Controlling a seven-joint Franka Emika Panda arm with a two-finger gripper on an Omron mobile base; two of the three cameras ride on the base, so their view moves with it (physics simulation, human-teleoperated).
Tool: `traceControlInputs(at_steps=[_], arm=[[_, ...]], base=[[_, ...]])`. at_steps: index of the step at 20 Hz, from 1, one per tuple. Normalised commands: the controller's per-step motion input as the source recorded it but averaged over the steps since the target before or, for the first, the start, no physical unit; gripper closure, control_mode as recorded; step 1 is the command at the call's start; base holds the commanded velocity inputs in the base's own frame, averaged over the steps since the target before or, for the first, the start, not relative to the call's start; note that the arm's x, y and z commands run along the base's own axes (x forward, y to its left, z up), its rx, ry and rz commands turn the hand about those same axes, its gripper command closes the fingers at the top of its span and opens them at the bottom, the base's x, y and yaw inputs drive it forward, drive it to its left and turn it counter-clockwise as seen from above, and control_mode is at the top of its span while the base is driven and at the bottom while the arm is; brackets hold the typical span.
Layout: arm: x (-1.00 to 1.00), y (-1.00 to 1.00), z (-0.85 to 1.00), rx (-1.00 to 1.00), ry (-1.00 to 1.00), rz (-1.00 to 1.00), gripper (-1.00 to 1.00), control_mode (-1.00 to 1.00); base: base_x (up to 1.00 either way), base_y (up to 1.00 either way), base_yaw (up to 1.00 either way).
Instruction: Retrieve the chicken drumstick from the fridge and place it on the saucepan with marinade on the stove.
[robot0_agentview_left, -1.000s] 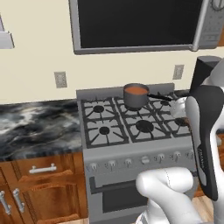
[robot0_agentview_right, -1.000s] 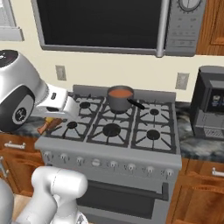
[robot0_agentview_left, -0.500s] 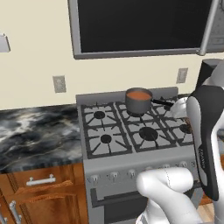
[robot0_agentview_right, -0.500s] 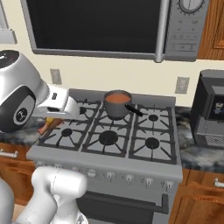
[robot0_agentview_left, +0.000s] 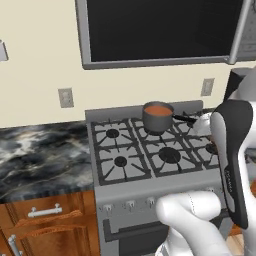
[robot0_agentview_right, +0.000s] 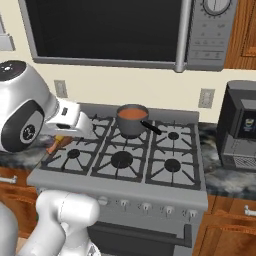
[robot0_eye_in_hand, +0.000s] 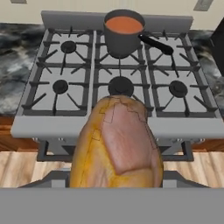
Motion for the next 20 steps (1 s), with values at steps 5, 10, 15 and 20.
traceControlInputs(at_steps=[5,10,15,20], arm=[[0.14,0.0,-0.21,0.0,-0.3,0.0,1.0,-1.0],[0.4,0.0,-0.02,0.0,-0.32,0.0,1.0,-1.0],[0.42,0.0,0.0,0.0,-0.19,0.0,1.0,-1.0],[0.53,0.0,0.07,0.0,0.05,0.0,1.0,-1.0]], base=[[0.0,0.0,0.0],[0.0,0.0,0.0],[0.0,0.0,0.0],[0.0,0.0,0.0]])
